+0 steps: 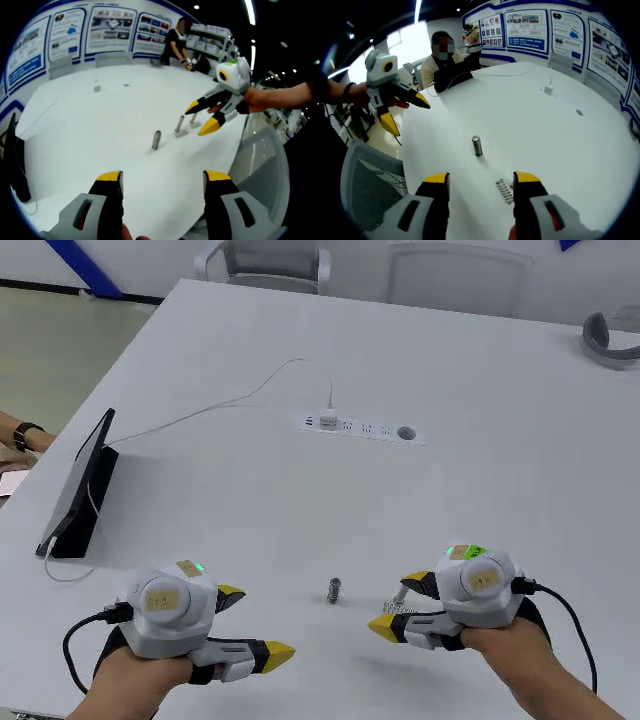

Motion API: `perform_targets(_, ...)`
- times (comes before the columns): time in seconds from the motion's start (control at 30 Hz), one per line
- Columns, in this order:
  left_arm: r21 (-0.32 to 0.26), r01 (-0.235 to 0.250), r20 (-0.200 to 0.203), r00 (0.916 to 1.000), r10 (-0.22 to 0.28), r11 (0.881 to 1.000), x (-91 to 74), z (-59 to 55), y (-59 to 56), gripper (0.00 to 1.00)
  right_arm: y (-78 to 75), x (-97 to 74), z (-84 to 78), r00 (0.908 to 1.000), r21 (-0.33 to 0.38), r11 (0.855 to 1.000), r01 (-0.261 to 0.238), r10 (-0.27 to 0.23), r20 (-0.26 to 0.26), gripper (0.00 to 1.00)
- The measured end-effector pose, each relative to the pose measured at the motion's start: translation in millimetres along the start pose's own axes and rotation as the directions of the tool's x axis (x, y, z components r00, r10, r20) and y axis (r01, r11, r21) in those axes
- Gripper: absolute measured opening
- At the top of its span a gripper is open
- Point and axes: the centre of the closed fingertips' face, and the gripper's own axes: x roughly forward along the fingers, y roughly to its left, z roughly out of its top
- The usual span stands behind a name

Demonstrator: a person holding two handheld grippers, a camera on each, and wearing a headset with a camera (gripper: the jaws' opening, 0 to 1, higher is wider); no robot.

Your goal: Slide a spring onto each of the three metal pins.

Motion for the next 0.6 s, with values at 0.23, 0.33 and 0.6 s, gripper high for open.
perform_targets(0.23,0.013,0.019,-0.008,0.9998,-0.019,1.000,7.8,2.7,-6.6,0.66,-4.8,-10.7,-16.4,0.9993,0.090,0.996,0.028,-0.030,0.021,0.53)
perform_targets(0.33,0.018,0.026,-0.012,0.9996,-0.026,0.999,10.9,3.4,-9.1,0.66,-5.6,-14.7,-24.2,0.9988,0.118,0.992,0.040,-0.043,0.024,0.53)
perform_targets(0.6,0.034,0.049,-0.021,0.9986,-0.048,0.998,19.5,6.6,-16.3,0.66,-4.9,-26.5,-44.8,0.9967,0.205,0.977,0.063,-0.072,0.037,0.55)
